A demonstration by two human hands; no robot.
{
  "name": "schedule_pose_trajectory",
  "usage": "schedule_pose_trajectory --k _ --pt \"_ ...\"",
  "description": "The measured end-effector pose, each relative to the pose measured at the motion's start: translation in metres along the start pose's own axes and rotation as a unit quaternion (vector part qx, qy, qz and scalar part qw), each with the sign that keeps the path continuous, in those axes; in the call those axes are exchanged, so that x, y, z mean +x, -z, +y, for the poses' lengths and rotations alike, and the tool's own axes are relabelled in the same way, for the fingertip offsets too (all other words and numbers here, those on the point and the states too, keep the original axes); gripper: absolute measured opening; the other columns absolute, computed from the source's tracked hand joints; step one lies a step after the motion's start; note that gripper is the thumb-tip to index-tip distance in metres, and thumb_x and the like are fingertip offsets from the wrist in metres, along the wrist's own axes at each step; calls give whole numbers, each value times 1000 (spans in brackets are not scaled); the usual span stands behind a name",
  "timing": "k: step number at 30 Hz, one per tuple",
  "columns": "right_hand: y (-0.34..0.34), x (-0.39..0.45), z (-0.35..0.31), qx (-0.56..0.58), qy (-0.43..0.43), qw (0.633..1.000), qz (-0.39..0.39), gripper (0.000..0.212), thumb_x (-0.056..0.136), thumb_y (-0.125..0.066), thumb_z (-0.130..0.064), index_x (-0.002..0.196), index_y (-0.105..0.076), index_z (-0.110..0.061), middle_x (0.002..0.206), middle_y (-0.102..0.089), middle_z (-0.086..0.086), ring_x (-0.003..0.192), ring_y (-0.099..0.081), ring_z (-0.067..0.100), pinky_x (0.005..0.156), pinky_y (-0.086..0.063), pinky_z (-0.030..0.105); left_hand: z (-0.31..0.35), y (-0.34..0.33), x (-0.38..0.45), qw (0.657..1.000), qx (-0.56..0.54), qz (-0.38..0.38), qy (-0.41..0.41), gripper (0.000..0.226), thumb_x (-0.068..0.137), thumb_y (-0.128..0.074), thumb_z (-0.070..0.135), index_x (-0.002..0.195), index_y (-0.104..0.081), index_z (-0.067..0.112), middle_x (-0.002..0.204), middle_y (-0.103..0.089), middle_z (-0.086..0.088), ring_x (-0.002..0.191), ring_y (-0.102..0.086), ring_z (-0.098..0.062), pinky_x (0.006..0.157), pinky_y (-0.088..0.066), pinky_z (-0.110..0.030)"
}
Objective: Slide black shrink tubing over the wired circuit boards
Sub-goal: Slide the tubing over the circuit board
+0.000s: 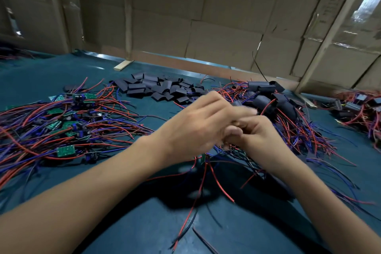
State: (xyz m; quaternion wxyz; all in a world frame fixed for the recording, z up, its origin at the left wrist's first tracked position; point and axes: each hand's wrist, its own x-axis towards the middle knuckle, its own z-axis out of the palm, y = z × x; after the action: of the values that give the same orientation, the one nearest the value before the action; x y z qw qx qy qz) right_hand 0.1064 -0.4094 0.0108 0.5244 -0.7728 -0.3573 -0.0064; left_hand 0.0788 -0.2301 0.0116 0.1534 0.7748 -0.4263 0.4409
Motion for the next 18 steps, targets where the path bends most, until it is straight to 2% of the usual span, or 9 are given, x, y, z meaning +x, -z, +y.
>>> schedule_pose_trajectory --k 2,5,7,9,12,16,18 --pt "-1 2 1 118 -37 992 35 9 86 -71 2 88 -78 -2 79 -74 19 63 -66 16 61 -56 26 -10 5 -5 996 -53 -25 67 52 99 -63 20 144 -46 1 123 -58 -10 110 -56 -22 103 -43 -29" --pt "5 3 6 214 -81 970 84 20 80 -72 -14 94 -78 -1 81 -73 20 70 -69 25 64 -58 29 -29 13 -21 963 -106 -151 198 70 98 -57 47 155 -23 25 137 -47 5 122 -49 1 104 -37 -15" --pt "10 3 6 237 -97 962 95 23 81 -71 -13 97 -76 2 84 -73 19 73 -70 27 67 -58 31 -41 12 -33 935 -95 -244 240 65 96 -55 55 151 -29 31 131 -54 10 119 -53 1 102 -40 -18" --pt "13 2 5 243 -112 959 94 25 82 -70 -10 101 -74 6 86 -73 21 75 -71 28 67 -58 31 -48 8 -39 928 -40 -296 222 47 98 -56 50 138 -51 26 118 -63 8 111 -60 -8 96 -46 -26" --pt "19 0 4 244 -131 959 67 27 79 -71 -11 101 -74 5 88 -73 22 75 -72 28 65 -58 30 -48 3 -40 942 -14 -275 192 26 99 -62 32 117 -68 15 105 -65 0 102 -62 -22 88 -48 -35" --pt "30 0 0 207 -149 967 29 23 79 -70 -10 98 -77 0 92 -75 21 72 -71 26 62 -57 31 -53 7 -36 964 54 -185 182 25 95 -68 16 117 -71 3 108 -70 -13 100 -64 -35 87 -51 -46" --pt "38 -4 -5 161 -169 971 -59 20 80 -72 -12 98 -79 -5 101 -76 19 79 -72 26 66 -57 33 -57 13 -35 967 104 -128 196 25 93 -68 9 116 -69 0 110 -69 -17 99 -63 -38 86 -51 -52"
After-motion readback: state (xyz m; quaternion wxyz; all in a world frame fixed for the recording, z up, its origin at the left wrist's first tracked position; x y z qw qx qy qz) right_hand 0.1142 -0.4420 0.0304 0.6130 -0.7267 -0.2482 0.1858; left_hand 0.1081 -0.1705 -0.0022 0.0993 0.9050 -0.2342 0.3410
